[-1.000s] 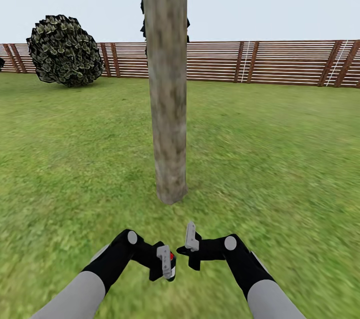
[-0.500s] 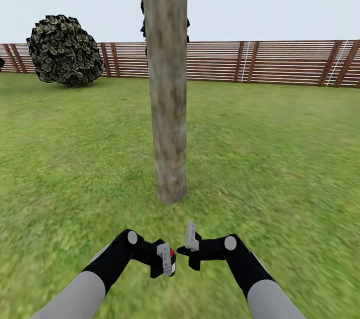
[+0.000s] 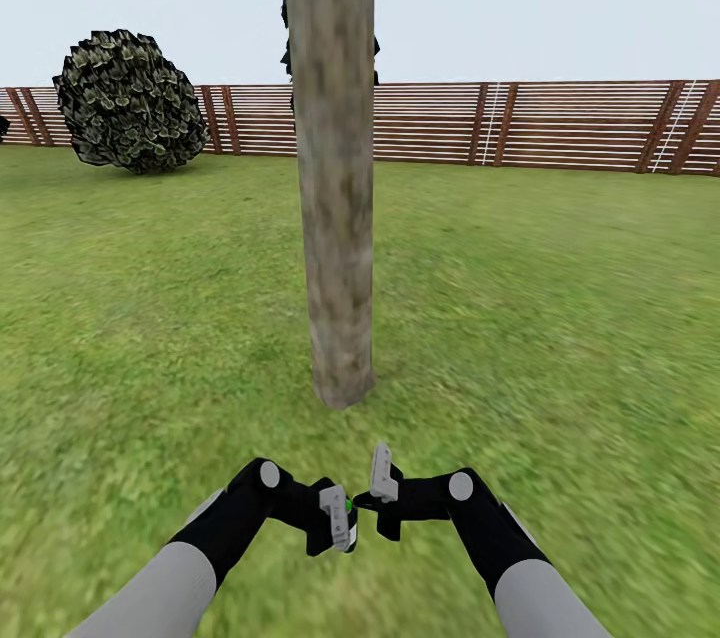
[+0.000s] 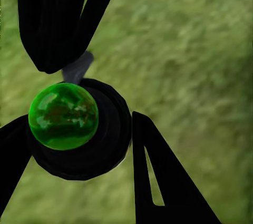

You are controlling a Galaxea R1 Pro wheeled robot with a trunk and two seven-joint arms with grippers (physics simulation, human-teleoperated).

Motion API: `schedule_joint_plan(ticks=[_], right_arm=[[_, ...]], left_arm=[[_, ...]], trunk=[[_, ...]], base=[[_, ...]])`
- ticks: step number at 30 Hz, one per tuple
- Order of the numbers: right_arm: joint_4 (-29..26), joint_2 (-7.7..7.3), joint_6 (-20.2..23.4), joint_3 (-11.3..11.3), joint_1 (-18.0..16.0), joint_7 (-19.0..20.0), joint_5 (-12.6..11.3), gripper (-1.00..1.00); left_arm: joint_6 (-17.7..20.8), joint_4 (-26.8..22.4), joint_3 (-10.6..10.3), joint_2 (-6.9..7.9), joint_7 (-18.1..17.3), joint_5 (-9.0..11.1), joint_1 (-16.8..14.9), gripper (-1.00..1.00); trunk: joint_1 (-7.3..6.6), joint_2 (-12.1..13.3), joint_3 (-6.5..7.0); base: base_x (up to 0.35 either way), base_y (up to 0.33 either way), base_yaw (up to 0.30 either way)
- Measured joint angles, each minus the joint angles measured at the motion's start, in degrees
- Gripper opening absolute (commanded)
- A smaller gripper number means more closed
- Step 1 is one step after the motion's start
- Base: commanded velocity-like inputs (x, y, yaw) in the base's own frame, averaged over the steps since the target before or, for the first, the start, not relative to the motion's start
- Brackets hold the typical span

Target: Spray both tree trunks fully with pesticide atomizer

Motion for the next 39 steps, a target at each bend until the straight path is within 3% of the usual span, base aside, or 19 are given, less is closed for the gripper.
schedule_joint_plan(ticks=[13,15,22,23,28,32,34,35,37,39], right_arm=[[-0.01,-0.04,0.00,0.00,-0.02,0.00,0.00,-1.00],[-0.01,-0.07,0.00,0.00,-0.02,0.00,0.00,-1.00],[0.05,-0.15,-0.06,-0.03,0.00,0.07,0.00,-1.00],[0.06,-0.19,-0.07,-0.05,0.00,0.07,0.00,1.00],[0.07,-0.47,-0.06,-0.14,0.01,0.09,0.04,1.00],[0.13,-0.83,-0.06,-0.34,0.03,-0.08,0.22,1.00],[0.15,-1.99,-0.12,-0.42,0.04,-0.21,0.23,1.00],[0.18,-3.07,-0.16,-0.44,0.05,-0.31,0.22,1.00],[0.49,-6.69,-0.22,-0.83,0.11,-1.67,0.03,1.00],[1.32,-9.71,-0.23,-2.89,0.26,-5.09,-0.02,1.00]], left_arm=[[0.09,0.39,-0.06,0.90,0.08,-0.53,0.11,-1.00],[0.03,0.76,-0.07,1.84,0.07,-0.88,0.19,-1.00],[-0.06,1.14,-0.18,9.10,-0.09,-1.31,0.87,-1.00],[-0.03,1.18,-0.23,10.15,-0.10,-1.51,0.90,-1.00],[-0.01,1.24,-0.20,16.75,-0.15,-1.61,0.97,-1.00],[0.25,1.24,0.75,18.57,0.38,-1.27,1.11,-1.00],[0.55,1.19,2.80,18.68,0.55,-1.10,1.12,-1.00],[0.70,1.17,4.78,18.62,0.74,-1.02,1.13,-1.00],[0.89,1.16,12.63,18.39,2.53,-0.89,1.13,-1.00],[0.95,1.23,19.71,18.25,5.70,-0.48,1.13,-1.00]], trunk=[[0.00,0.00,0.00],[0.00,0.00,0.00],[0.00,0.00,0.00],[0.00,0.00,0.00],[0.00,0.00,0.00],[0.00,0.00,0.00],[0.00,0.00,0.00],[0.00,0.00,0.00],[0.00,0.00,0.00],[0.00,0.00,0.00]], base=[[0.000,0.000,0.000],[0.000,0.000,0.000],[0.000,0.000,0.000],[0.000,0.000,0.000],[0.000,0.000,0.000],[0.000,0.000,0.000],[0.000,0.000,0.000],[0.000,0.000,0.000],[0.000,0.000,0.000],[0.000,0.000,0.000]])
